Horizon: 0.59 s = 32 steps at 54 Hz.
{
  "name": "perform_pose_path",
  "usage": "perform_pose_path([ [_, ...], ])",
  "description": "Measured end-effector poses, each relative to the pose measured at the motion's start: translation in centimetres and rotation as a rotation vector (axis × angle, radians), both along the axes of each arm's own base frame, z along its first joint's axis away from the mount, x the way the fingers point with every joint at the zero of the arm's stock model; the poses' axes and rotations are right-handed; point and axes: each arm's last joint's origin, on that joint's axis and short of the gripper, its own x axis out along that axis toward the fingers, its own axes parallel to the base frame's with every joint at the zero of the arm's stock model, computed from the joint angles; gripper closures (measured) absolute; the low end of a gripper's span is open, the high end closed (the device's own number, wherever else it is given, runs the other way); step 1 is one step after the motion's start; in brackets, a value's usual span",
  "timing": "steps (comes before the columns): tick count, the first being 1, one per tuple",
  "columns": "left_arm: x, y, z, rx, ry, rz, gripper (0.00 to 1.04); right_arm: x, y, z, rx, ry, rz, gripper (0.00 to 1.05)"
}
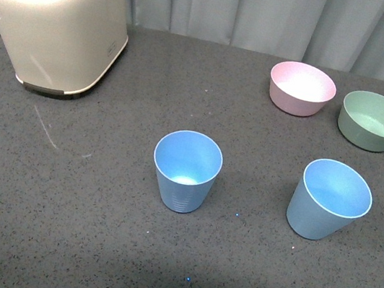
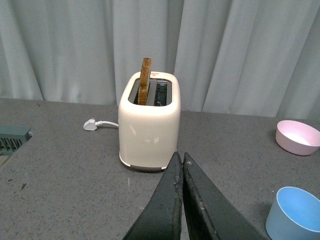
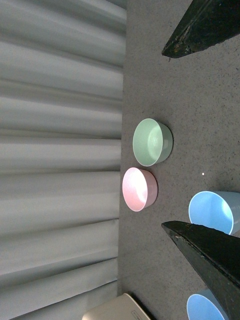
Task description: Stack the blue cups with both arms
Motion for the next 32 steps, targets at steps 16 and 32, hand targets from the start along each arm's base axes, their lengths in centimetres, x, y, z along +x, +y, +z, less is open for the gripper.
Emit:
perform_pose_path([
  [16,-1.2,0.0,-0.3,0.001,0.008,0.0,1.01,0.0,0.0,0.0,0.0,0.0,0.0,0.1],
  [32,-1.3,0.0,-0.3,0.0,0.006,0.0,0.48,1.1,0.1,-0.4,-0.214,0.186,0.07,0.1],
])
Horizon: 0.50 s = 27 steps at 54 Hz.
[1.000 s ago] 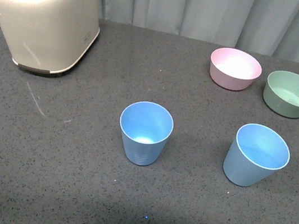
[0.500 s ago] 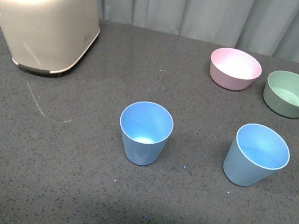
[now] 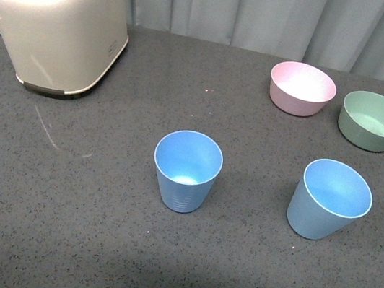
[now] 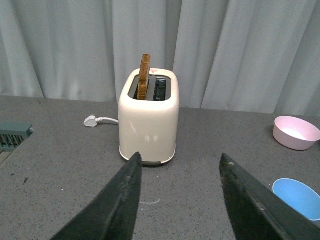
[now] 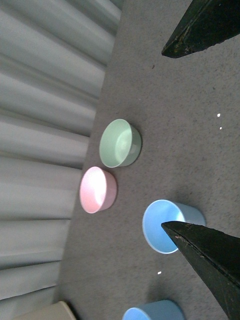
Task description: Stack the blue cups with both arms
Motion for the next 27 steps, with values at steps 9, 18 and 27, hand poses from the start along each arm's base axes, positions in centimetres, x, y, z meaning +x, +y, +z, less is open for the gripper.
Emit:
perform_pose_path([
  [9,0.0,0.0,0.0,0.0,0.0,0.0,0.21,2.5,0.2,0.5,-0.012,0.104,-0.002,0.1],
  [18,0.0,0.0,0.0,0.003,0.0,0.0,0.07,7.9,1.4,-0.4,0.095,0.315,0.014,0.1],
  [27,0.0,0.0,0.0,0.003,0.0,0.0,0.07,12.0,2.5,-2.0,0.135,0.469,-0.025,0.1],
])
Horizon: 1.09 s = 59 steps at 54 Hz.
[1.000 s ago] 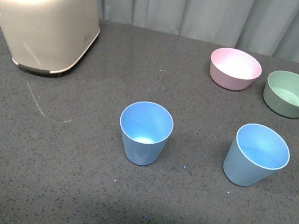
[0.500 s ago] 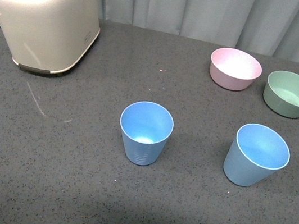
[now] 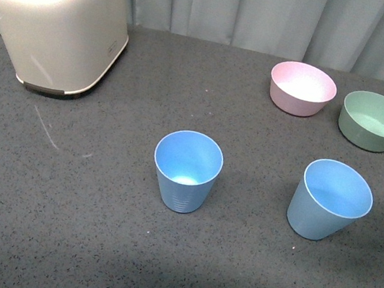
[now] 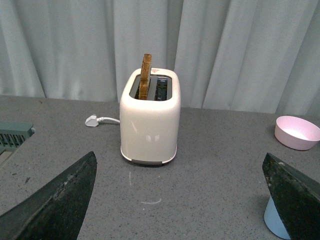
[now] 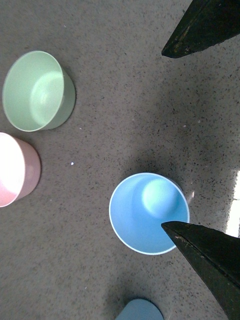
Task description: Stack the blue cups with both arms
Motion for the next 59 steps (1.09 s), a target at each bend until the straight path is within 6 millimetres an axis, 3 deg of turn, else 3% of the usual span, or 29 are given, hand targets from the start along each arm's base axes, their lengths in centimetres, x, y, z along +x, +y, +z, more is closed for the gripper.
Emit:
perform_pose_path([
  [5,0.0,0.0,0.0,0.0,0.0,0.0,0.07,2.5,0.9,-1.4,-0.013,0.115,-0.032,0.1],
  [16,0.0,0.0,0.0,0.0,0.0,0.0,0.07,6.2,2.4,-3.4,-0.028,0.258,-0.05,0.1],
  [25,0.0,0.0,0.0,0.0,0.0,0.0,0.07,7.1,2.8,-4.6,-0.05,0.354,-0.089,0.12],
  [59,0.0,0.0,0.0,0.0,0.0,0.0,0.07,7.9,3.2,-4.8,-0.005,0.384,-0.114,0.94],
])
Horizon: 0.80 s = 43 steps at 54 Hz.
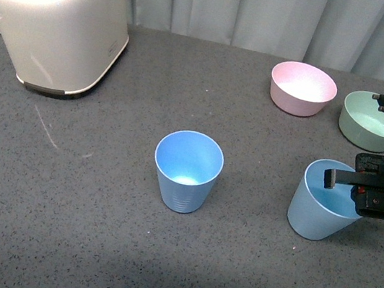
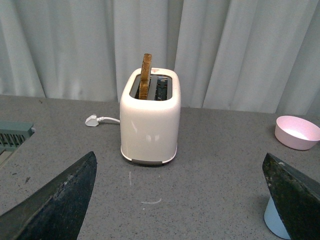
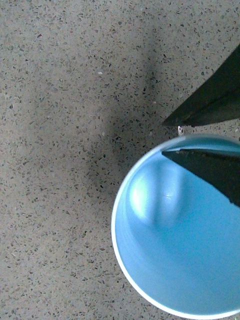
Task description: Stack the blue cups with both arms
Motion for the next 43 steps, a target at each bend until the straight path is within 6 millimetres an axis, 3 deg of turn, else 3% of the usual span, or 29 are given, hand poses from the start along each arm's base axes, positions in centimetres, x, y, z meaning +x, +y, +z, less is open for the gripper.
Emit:
perform_pose_path([
  [4,0.0,0.0,0.0,0.0,0.0,0.0,0.07,0.1,0.0,0.2,0.024,0.008,-0.004,1.04],
  [11,0.0,0.0,0.0,0.0,0.0,0.0,0.07,0.1,-0.1,1.1,0.05,0.008,-0.013,1.04],
  [25,0.0,0.0,0.0,0.0,0.0,0.0,0.07,0.8,0.6,6.2,0.24,-0.084,0.057,1.04],
  [33,0.0,0.0,0.0,0.0,0.0,0.0,0.07,1.1,3.5,9.0,0.333,-0.127,0.16,1.04],
  [43,0.0,0.0,0.0,0.0,0.0,0.0,0.07,0.4,7.7,8.7,0.343,-0.084,0.281,1.04],
])
